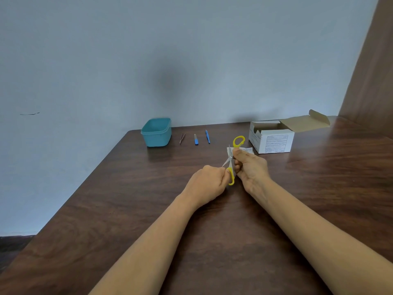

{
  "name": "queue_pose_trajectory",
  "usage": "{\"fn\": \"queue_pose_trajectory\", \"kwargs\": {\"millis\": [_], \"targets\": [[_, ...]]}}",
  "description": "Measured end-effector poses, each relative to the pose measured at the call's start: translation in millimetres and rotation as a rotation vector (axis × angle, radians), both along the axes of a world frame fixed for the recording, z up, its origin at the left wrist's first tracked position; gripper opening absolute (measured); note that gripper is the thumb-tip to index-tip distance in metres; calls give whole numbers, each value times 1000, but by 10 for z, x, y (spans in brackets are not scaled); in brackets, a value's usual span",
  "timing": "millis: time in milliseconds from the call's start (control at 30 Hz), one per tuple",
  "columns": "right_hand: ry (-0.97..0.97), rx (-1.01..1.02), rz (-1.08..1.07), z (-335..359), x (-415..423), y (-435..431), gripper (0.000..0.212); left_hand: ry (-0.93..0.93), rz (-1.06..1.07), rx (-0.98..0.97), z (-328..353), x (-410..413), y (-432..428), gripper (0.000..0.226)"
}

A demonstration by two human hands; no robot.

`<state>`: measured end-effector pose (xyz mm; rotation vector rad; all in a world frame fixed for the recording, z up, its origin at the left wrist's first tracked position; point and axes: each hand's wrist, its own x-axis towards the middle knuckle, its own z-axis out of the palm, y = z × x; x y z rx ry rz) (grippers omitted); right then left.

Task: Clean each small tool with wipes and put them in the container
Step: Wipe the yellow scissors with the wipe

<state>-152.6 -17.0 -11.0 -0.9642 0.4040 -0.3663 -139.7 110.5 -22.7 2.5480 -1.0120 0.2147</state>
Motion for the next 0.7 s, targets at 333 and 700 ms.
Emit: {"fn": "queue_pose_trajectory", "kwargs": {"millis": [333,700], "targets": [[-37,64,-7,32,-10,-113,10,-3,-30,41,22,-28,4,43],[33,-224,204,13,-14,-59,4,51,18,-129,42,-39,22,42]]}}
